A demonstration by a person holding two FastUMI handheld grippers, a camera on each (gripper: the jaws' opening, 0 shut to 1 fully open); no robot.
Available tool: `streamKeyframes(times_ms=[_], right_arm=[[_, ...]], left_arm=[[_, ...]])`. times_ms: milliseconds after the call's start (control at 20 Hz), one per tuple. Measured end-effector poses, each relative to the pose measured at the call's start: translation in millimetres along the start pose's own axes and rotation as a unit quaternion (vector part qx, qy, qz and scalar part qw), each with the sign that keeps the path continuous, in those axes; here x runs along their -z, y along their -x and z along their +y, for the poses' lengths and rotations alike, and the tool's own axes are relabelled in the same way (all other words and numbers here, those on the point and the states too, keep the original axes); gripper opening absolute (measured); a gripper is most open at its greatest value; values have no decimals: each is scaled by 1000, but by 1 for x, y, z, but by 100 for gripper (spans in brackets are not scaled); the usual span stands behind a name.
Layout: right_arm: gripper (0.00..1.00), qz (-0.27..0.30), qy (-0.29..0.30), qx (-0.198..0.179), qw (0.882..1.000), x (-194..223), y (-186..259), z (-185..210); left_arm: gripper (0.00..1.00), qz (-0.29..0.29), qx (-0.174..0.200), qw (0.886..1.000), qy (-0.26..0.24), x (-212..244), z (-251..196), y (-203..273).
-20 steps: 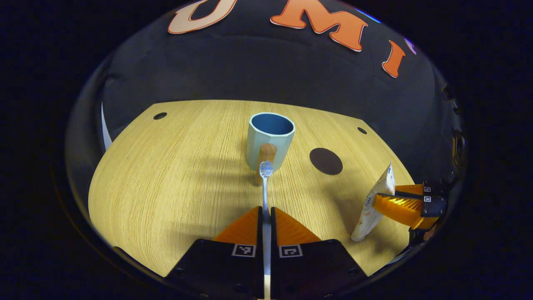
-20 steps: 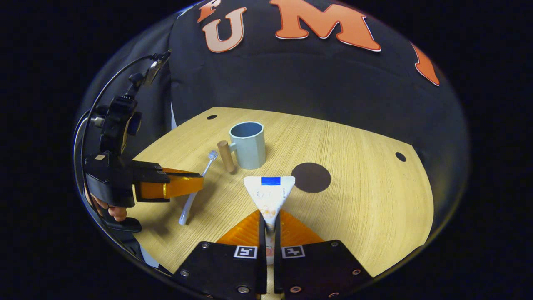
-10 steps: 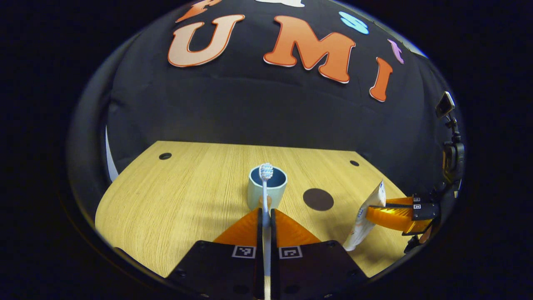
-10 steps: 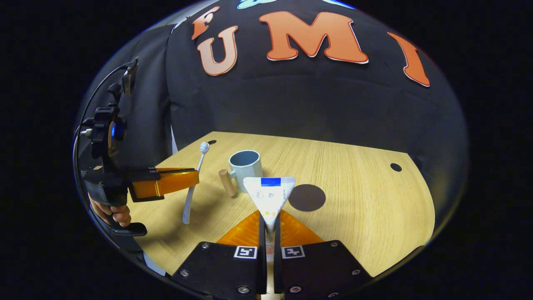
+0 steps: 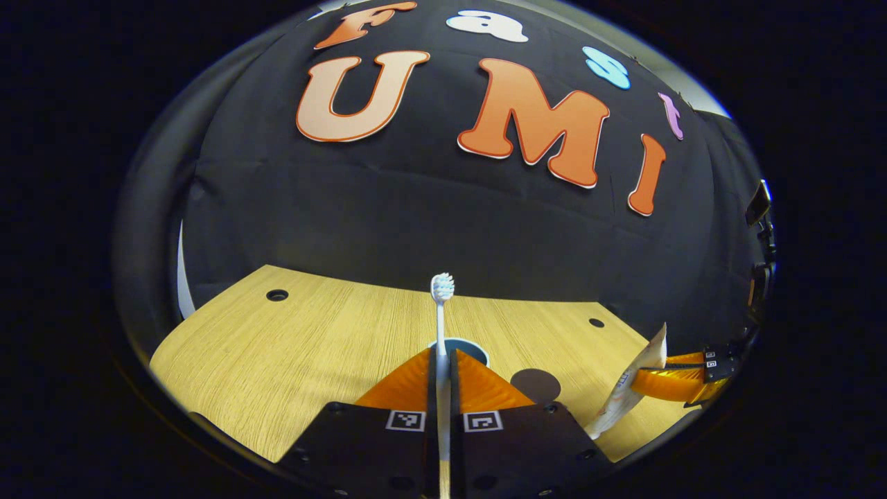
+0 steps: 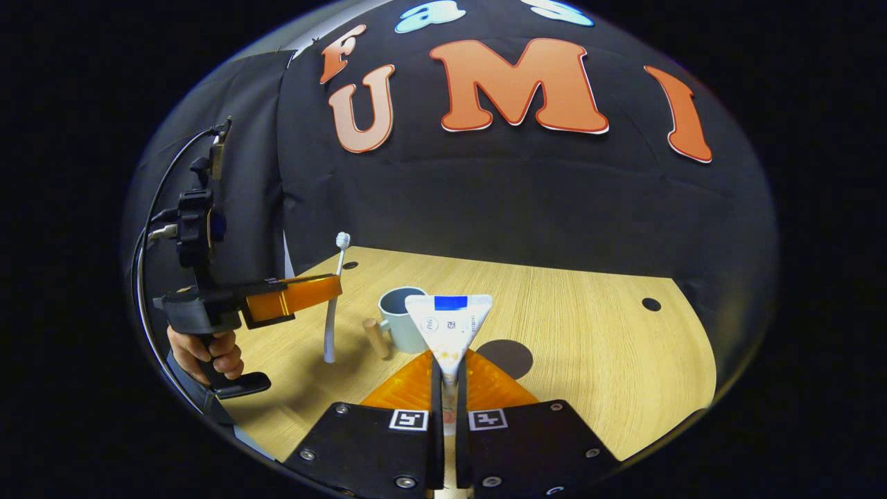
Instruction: Put the toothbrush and toothpaste on the desktop into the cup, then pick up the cup and place it on the coaster on the desktop.
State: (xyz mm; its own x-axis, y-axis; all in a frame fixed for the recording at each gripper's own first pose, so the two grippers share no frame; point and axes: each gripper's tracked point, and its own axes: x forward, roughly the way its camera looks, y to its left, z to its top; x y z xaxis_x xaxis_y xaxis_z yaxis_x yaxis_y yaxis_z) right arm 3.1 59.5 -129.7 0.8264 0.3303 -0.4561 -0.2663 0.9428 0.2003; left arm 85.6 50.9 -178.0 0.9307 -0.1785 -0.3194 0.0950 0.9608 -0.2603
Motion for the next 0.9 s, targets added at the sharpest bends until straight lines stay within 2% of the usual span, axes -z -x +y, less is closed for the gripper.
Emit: streamKeyframes(times_ms=[100,350,600,900], right_arm=[[7,-15,2,6,1000,0,6,-5],[7,-39,-3,14,999,-29,5,-16],[7,-50,-1,24,998,-35,3,-24],[7,-50,-1,34,998,-35,-3,-38]], left_arm=[[5,-25,-3,1000,-9,-17,0,-6],[5,-71,-3,997,-26,-50,-9,-23],[5,-115,-6,992,-46,-69,-18,-43],[5,-164,-3,986,-36,-82,-21,-66]])
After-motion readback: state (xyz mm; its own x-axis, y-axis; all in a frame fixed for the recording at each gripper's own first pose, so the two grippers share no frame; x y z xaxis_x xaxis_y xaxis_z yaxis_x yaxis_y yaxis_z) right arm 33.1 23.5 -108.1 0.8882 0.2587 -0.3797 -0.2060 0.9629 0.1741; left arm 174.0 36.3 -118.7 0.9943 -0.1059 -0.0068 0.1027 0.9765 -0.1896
